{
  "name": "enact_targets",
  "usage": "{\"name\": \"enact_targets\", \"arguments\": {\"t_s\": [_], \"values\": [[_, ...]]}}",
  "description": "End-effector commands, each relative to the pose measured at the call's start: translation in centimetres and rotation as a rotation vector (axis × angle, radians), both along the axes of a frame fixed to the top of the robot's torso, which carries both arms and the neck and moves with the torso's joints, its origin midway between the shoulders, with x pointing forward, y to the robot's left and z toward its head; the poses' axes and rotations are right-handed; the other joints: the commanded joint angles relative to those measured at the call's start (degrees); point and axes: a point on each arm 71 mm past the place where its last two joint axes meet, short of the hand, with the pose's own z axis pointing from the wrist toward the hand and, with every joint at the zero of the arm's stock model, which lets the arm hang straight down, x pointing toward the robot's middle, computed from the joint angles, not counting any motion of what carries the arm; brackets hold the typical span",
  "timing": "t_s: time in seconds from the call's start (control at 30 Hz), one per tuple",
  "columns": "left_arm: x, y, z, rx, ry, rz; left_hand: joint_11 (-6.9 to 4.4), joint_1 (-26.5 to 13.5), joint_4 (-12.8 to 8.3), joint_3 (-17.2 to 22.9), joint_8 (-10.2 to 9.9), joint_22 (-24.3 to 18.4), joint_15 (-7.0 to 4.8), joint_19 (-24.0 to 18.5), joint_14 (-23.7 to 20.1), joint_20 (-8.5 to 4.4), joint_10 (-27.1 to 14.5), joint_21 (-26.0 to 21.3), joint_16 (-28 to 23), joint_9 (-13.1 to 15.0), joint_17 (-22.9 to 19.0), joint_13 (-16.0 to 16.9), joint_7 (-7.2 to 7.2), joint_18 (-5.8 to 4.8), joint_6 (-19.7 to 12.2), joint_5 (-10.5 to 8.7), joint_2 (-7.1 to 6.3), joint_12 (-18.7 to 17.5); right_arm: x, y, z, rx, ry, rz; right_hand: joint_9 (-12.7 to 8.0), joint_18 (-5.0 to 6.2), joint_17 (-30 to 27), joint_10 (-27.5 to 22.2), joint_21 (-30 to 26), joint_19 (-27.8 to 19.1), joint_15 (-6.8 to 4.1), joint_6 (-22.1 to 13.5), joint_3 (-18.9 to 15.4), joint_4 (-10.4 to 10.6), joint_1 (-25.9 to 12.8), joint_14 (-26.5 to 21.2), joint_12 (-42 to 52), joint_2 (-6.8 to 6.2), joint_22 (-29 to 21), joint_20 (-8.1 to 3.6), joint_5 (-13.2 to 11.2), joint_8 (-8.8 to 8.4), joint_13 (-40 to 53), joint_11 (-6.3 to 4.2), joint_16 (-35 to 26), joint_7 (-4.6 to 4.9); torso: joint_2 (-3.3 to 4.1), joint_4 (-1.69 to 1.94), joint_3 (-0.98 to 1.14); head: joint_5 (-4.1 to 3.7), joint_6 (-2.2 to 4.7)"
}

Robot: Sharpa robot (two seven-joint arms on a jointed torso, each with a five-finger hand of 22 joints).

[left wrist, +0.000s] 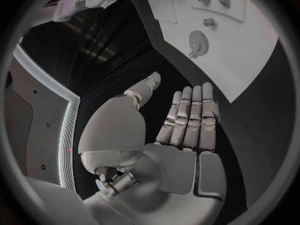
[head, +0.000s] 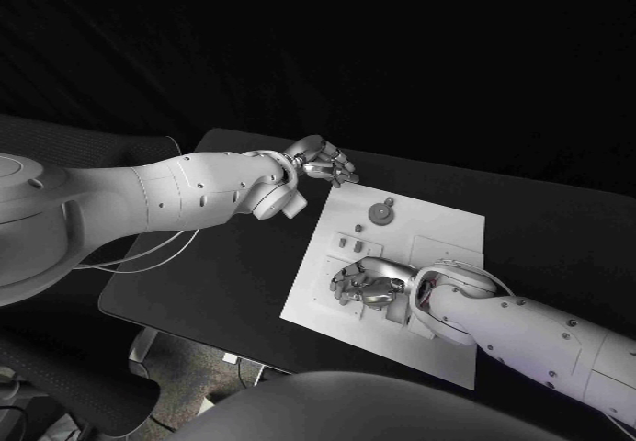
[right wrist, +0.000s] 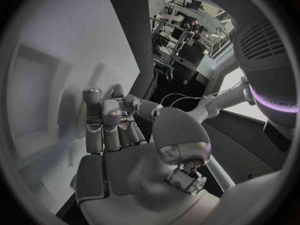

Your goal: Assemble the parts on the task board

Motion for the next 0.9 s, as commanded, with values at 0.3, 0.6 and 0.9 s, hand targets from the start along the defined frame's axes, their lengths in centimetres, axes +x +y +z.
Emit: {"name": "enact_targets", "arguments": {"t_s": [0.3,0.6,0.9], "values": [[0.00,-0.13,0.10,-0.003,-0.002,-0.010,0.02,0.2,0.1,0.1,0.3,0.1,0.15,-0.2,0.0,-0.02,0.3,-0.3,-0.2,-0.1,0.1,-0.1,0.38,0.44,-0.2,-0.12,0.25,-0.4,-0.30,-0.41,-0.80,-0.056,0.015,0.018,-0.6,7.54,-0.2,-11.3,-0.6,0.0,0.67,-0.9,-0.1,-0.7,0.2,-0.1,-0.4,-0.62,0.0,0.17,0.1,-0.56,-0.3,7.74,0.5,-0.31,0.00,0.00,-0.01,-0.05,0.00],[-0.01,-0.10,0.09,-0.003,-0.001,-0.010,0.03,0.2,0.1,0.1,0.3,0.1,0.16,-0.3,0.0,-0.01,0.3,-0.3,-0.2,-0.1,0.1,-0.1,0.38,0.44,-0.2,-0.12,0.26,-0.4,-0.31,-0.46,-0.83,-0.058,0.018,0.020,-0.9,7.54,-0.4,-11.2,-0.7,0.0,0.86,-1.4,-0.2,-1.1,0.5,-0.3,-0.4,-0.78,0.0,0.30,0.2,-0.75,-0.4,7.94,0.7,-0.81,0.02,-0.01,0.02,-0.09,0.00],[0.00,-0.05,0.08,-0.002,0.001,-0.009,0.03,0.2,0.1,0.1,0.3,0.1,0.16,-0.3,0.0,-0.01,0.3,-0.3,-0.2,-0.1,0.1,-0.1,0.38,0.44,-0.2,-0.12,0.29,-0.4,-0.32,-0.53,-0.84,-0.060,0.020,0.021,-1.6,7.54,-0.6,-10.9,-1.0,0.0,1.08,-2.9,-0.4,-1.4,0.9,-0.5,-0.3,-0.92,0.0,0.48,0.1,-1.35,-0.4,8.16,1.0,-1.46,0.02,0.01,0.01,-0.11,0.00]]}}
